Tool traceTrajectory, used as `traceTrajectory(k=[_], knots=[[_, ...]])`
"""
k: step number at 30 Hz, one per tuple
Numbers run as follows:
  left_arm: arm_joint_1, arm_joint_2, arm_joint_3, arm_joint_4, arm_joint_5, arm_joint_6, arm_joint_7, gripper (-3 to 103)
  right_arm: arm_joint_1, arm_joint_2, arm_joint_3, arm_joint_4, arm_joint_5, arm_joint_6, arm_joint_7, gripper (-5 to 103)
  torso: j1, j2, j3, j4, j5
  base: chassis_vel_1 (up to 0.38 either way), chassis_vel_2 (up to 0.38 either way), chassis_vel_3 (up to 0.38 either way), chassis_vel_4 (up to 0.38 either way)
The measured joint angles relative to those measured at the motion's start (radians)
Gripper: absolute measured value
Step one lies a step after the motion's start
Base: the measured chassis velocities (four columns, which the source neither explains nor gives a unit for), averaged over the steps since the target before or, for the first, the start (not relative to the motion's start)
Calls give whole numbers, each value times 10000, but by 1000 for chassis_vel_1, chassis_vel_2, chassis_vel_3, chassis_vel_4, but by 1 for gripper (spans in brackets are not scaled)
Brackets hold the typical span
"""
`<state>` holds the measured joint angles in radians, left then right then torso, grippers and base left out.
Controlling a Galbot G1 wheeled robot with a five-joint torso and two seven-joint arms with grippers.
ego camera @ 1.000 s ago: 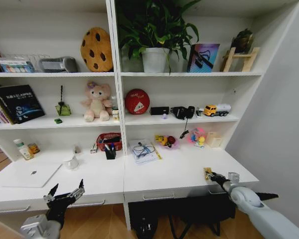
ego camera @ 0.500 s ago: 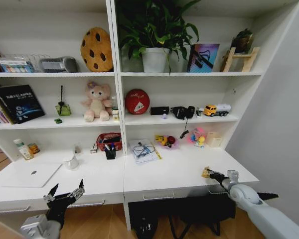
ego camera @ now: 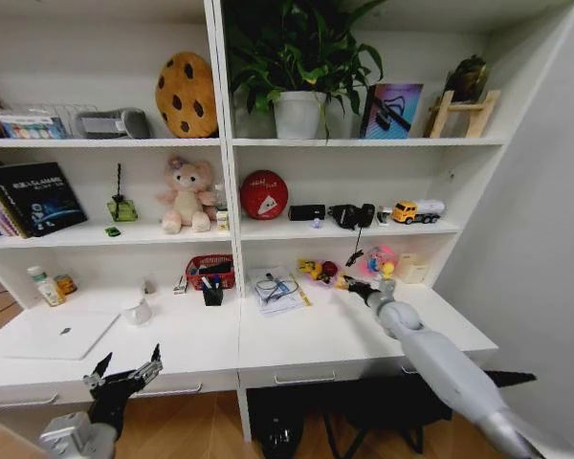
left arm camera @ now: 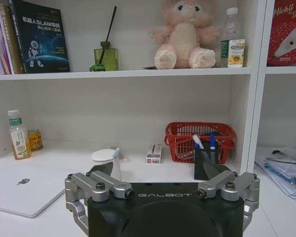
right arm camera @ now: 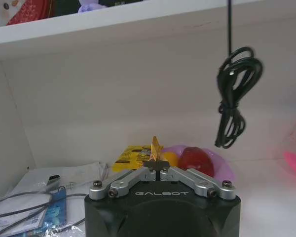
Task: Organize the objects on the table.
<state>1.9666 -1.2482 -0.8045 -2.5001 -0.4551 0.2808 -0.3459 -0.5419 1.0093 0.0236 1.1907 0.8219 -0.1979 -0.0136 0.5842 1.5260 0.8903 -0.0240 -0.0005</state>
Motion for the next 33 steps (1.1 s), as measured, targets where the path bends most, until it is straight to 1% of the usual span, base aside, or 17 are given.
traceTrajectory(k=[1,5,6,8,9,10,11,13,14,15,22,24,26,29,30,31,33], knots=[[0,0,0,0,0,0,0,100,0,0,0,0,0,0,0,0,0,0,0,0,0,0,0,0,0],[0,0,0,0,0,0,0,100,599,1002,-296,-1431,-1262,747,-359,0,-1,0,0,-2,2,0,0,0,0],[0,0,0,0,0,0,0,100,599,1002,-296,-1431,-1262,747,-359,0,-1,0,0,-2,2,0,0,0,0],[1,0,0,0,0,0,0,100,1054,1748,-423,-2479,-1688,1401,-610,0,-1,1,0,-2,3,0,0,0,0],[1,0,0,0,0,0,0,100,1054,1748,-423,-2479,-1688,1401,-610,0,-1,1,0,-2,3,0,0,0,0],[0,0,0,0,0,0,0,100,1386,2137,-422,-3170,-2029,1859,-722,0,-1,0,0,6,5,0,0,0,0],[0,0,0,0,0,0,0,100,1386,2137,-422,-3170,-2029,1859,-722,0,-1,0,0,6,5,0,0,0,0],[0,0,0,0,0,0,-1,100,2054,2667,-284,-4453,-2561,2524,-930,0,-1,0,0,5,2,0,0,0,0],[0,0,0,0,0,0,-1,100,2054,2667,-284,-4453,-2561,2524,-930,0,-1,0,0,5,2,0,0,0,0],[0,1,0,0,0,0,0,100,2464,2874,-171,-5139,-2705,2801,-985,0,0,0,-1,3,1,0,0,0,0],[0,0,0,0,0,0,0,100,3155,3204,703,-6456,-2954,3008,-983,0,-1,0,-1,0,4,0,0,0,0],[0,1,0,0,0,0,0,100,3346,3207,1003,-6880,-2953,3049,-1366,0,-2,1,-2,0,3,0,0,0,0],[0,1,0,0,0,0,0,100,3392,3217,1152,-7002,-2983,3048,-1451,0,-2,0,-1,0,4,0,0,0,0],[0,1,1,0,0,0,0,100,3459,3307,1720,-7210,-3179,2781,-1502,-3,-2,0,-1,0,4,0,0,0,0],[0,1,0,0,0,0,0,100,3459,3314,1854,-7210,-3250,2582,-1501,2,-2,0,-1,2,5,0,0,0,0],[0,1,0,0,0,0,0,100,3459,3314,1854,-7210,-3250,2582,-1501,2,-2,0,-1,2,5,0,0,0,0],[0,0,0,0,0,0,0,100,3459,3355,2030,-7304,-3302,2446,-1492,13,-2,1,-2,1,3,0,0,0,0]])
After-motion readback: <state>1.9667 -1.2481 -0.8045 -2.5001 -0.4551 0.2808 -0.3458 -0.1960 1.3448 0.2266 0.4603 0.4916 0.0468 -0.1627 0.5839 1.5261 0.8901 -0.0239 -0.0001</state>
